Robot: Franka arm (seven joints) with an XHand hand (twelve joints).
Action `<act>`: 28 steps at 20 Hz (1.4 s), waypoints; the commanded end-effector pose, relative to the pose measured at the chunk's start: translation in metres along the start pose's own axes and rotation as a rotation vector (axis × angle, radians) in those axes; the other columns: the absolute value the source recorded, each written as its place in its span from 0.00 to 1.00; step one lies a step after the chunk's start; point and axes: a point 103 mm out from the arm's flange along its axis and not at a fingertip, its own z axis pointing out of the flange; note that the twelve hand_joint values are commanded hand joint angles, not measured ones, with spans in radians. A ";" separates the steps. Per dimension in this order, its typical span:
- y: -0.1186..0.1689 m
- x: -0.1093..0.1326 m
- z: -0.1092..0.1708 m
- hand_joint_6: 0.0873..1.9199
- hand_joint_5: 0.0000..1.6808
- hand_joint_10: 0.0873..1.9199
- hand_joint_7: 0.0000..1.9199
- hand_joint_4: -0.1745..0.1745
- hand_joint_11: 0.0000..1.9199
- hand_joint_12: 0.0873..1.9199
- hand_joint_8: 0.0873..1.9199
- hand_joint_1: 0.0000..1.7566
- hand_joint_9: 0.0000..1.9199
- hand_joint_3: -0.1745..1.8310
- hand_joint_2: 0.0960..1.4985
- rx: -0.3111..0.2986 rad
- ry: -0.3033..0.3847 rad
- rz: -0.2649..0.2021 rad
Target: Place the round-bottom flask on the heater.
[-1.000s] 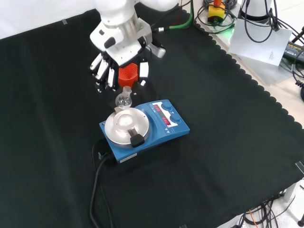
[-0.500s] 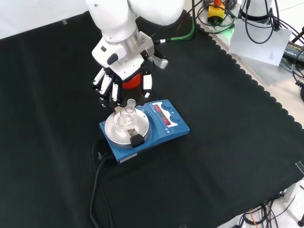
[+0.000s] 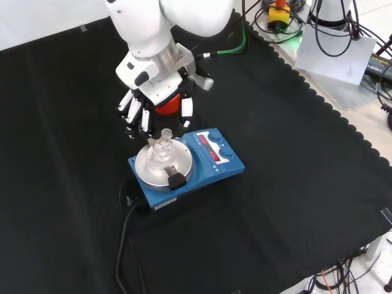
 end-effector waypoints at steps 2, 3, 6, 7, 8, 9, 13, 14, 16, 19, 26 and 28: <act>0.003 -0.003 0.004 0.51 0.68 0.26 0.23 0.91 0.17 0.67 0.29 0.63 0.36 0.53 0.37 -0.003 0.008 -0.001; 0.004 -0.003 0.004 0.51 0.68 0.26 0.23 0.92 0.17 0.67 0.29 0.63 0.36 0.53 0.37 -0.002 0.009 -0.002; 0.006 -0.004 0.006 0.51 0.68 0.26 0.23 0.92 0.17 0.67 0.29 0.63 0.36 0.53 0.37 0.001 0.008 -0.001; 0.006 -0.004 0.005 0.51 0.68 0.26 0.23 0.92 0.17 0.67 0.29 0.63 0.36 0.53 0.37 0.001 0.006 -0.001; 0.006 -0.004 0.006 0.51 0.68 0.26 0.23 0.92 0.17 0.67 0.29 0.63 0.36 0.53 0.37 0.000 0.009 -0.002; 0.007 -0.004 0.006 0.51 0.68 0.26 0.23 0.92 0.17 0.67 0.29 0.63 0.36 0.53 0.37 -0.001 0.009 -0.002; 0.010 0.000 0.008 0.51 0.68 0.27 0.23 0.92 0.17 0.67 0.29 0.63 0.36 0.53 0.37 -0.001 0.006 0.004; 0.010 0.000 0.008 0.51 0.68 0.27 0.23 0.92 0.17 0.67 0.29 0.63 0.36 0.53 0.37 -0.001 0.010 0.004; 0.010 0.000 0.008 0.52 0.66 0.27 0.22 0.88 0.17 0.67 0.29 0.63 0.36 0.50 0.40 -0.001 0.016 0.004; 0.010 -0.002 0.009 0.50 0.63 0.28 0.21 0.82 0.16 0.67 0.31 0.61 0.35 0.36 0.50 0.004 0.019 0.004; 0.010 -0.006 0.007 0.46 0.39 0.30 0.16 0.39 0.13 0.68 0.31 0.59 0.30 0.46 0.34 0.048 0.020 0.018; 0.010 -0.007 0.007 0.43 0.34 0.30 0.14 0.37 0.11 0.68 0.31 0.59 0.29 0.47 0.32 0.051 0.019 0.021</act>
